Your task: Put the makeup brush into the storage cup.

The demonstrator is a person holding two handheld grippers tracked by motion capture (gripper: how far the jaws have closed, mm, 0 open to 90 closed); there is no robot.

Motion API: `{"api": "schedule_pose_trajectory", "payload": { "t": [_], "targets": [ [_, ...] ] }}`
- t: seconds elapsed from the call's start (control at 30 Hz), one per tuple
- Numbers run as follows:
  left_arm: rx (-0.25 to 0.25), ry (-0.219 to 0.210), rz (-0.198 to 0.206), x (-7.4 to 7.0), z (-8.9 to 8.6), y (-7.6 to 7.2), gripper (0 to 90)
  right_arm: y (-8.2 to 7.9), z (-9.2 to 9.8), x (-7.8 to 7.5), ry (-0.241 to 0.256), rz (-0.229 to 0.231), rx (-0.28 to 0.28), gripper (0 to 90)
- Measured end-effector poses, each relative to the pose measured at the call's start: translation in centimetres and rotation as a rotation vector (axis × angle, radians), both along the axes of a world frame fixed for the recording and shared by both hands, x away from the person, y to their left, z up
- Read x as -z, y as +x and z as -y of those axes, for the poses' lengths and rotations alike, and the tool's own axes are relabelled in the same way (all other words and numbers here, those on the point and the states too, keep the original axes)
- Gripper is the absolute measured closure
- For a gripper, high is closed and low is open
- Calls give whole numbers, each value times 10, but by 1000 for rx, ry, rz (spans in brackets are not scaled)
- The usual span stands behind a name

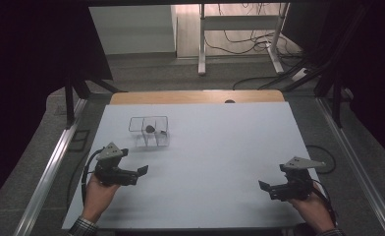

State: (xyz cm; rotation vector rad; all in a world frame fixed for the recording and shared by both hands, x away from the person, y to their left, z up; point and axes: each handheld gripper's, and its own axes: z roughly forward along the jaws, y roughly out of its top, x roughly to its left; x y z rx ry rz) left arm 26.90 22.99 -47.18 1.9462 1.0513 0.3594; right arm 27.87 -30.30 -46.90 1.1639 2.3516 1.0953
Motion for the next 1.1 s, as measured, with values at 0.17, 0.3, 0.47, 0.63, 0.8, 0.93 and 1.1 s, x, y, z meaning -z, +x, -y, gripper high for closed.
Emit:
{"api": "schedule_pose_trajectory", "payload": {
  "t": [0.17, 0.3, 0.47, 0.63, 0.8, 0.93, 1.1],
  "targets": [
    [-5, -2, -2, 0, -2, -3, 2, 0, 0, 0, 5, -1, 4, 0],
    [-10, 0, -3, 1, -4, -6, 2, 0, 1, 0, 3, -4, 5, 0],
    [-18, -3, -2, 1, -7, -10, 3, 0, 1, 0, 3, -4, 4, 0],
    [-23, -3, -2, 1, -9, -12, 3, 0, 1, 0, 2, -3, 4, 0],
    [-26, -4, -4, 1, -11, -14, 3, 0, 0, 0, 2, 0, 4, 0],
    [-32, -5, -2, 1, -13, -17, 3, 0, 0, 0, 1, 0, 4, 0],
    [-39, -9, -1, 1, -16, -20, 4, 0, 0, 0, -1, 3, 4, 0]
  ]
}}
